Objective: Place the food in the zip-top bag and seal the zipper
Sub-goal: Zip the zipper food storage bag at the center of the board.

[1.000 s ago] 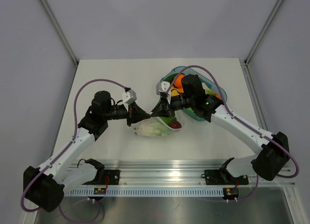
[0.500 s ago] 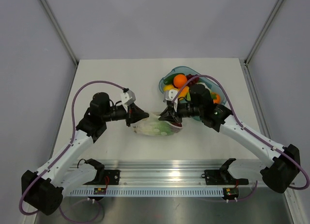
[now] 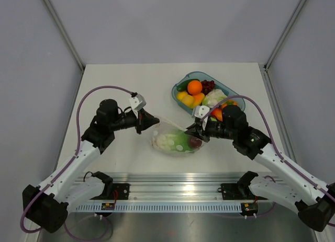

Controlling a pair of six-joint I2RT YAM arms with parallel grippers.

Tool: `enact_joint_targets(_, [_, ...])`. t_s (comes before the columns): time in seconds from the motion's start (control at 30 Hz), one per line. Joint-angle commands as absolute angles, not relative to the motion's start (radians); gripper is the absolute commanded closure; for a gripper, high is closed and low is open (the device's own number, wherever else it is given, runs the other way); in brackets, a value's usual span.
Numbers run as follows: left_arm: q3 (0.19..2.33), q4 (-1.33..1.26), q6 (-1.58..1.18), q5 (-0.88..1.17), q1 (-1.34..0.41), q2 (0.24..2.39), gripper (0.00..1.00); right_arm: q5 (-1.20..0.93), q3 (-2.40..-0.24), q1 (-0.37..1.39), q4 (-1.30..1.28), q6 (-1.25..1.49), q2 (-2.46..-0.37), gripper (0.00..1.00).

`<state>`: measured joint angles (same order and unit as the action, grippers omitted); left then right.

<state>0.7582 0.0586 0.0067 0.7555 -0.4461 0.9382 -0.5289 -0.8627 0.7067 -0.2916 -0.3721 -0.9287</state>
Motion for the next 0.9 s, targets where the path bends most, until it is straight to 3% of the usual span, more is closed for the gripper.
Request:
enact_joint_targets(0.0, [0.805,0.005,0.006,0.637,-0.422,0.953,1.0,-0.462,-0.841,0.701,-0.33,-0.337,-0.865,1.0])
enact_joint_targets(0.87, [0.811,-0.061,-0.106,0.397,-0.33,1.011,1.0,-0.293,-0.81,0.7,-0.39,-0.258,-0.758,1.0])
